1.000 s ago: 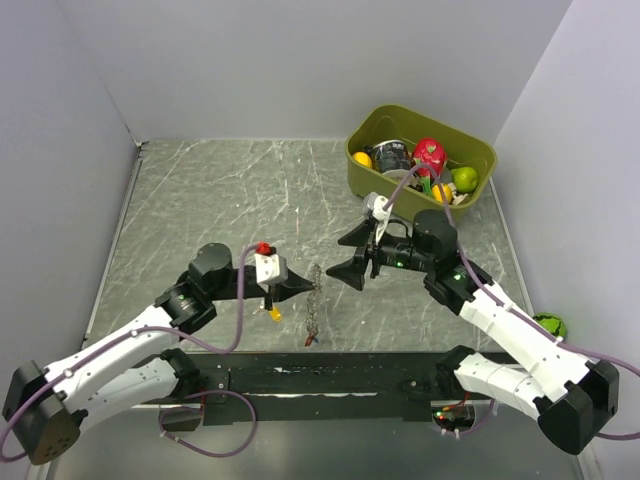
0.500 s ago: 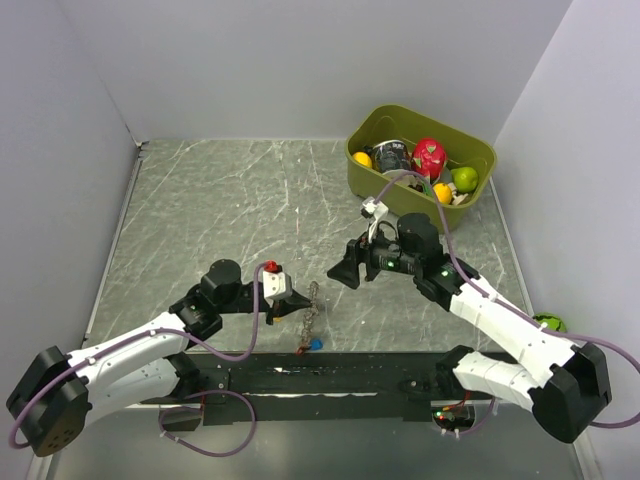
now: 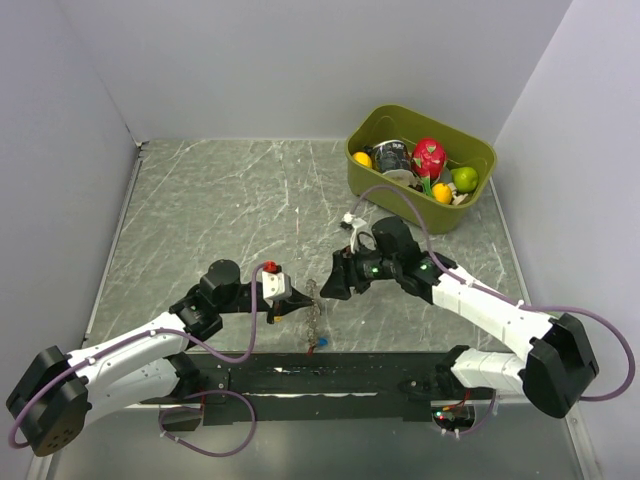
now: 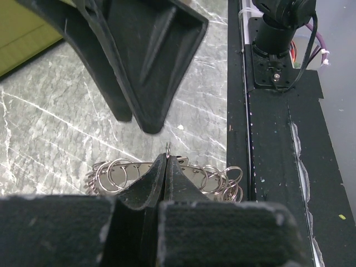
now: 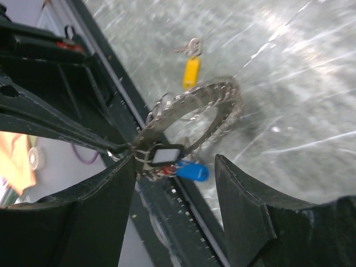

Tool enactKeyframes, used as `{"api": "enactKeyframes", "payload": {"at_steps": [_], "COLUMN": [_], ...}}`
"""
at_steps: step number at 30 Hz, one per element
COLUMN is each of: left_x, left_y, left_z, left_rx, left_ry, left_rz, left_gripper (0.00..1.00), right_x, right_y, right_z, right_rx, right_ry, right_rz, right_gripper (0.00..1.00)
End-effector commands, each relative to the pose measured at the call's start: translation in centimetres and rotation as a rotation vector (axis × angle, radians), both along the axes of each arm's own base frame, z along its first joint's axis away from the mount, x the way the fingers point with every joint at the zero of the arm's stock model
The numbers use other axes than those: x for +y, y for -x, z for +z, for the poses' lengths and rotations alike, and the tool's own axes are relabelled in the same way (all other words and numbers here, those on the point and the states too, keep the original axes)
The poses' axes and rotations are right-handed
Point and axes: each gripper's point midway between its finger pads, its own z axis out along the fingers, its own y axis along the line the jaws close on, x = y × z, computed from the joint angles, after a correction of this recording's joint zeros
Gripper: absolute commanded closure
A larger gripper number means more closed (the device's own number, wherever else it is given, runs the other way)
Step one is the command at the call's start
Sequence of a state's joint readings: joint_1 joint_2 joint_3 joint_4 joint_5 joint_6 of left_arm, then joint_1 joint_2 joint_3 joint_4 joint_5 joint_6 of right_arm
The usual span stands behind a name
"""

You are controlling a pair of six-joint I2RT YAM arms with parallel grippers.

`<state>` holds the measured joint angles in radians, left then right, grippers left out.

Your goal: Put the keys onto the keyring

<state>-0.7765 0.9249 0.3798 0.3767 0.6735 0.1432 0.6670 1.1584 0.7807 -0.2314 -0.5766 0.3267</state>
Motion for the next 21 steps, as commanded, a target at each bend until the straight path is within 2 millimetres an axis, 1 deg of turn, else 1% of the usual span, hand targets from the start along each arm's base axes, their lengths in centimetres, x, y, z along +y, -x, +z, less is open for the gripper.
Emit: {"api": "enactKeyframes", "payload": {"at_steps": [1,4,9,13,19,21], "left_x": [-0.6,-0.6,-0.6,-0.6,-0.7,-0.7], "left_y": [0.2,0.2,0.2,0.4,0.5,0.4], "left_z": [2.5,2.5,2.7,2.7,2.8,2.8], "left_rx": [-0.090,-0.088,-0.095,-0.093,-0.094,-0.093], "left_ry": [0.069,0.066,0.070,0.066,0.065,0.064], "left_rz": [-0.035,-0.038,-0.043,-0.051,-0.056,-0.055], "left_gripper": [0.99,0.99,0.99,0.99,0.99,0.99], "right_x": [1.7,2.2,2.7,3.4,4.5,4.8], "right_y": [0.0,-0.2,-0.9,-1.6,-1.6,-1.4], "right_z": [2.4,2.7,3.0,2.4,1.8,1.6], "right_rx": [-0.007,0.001,0.013,0.056,0.103,0.120], "right_ry": [-0.038,-0.042,-0.051,-0.039,-0.020,-0.009], "right_rz": [0.016,0.010,-0.016,-0.035,-0.022,-0.012], "right_gripper": [0.34,0.35,0.36,0.39,0.41,0.43]}}
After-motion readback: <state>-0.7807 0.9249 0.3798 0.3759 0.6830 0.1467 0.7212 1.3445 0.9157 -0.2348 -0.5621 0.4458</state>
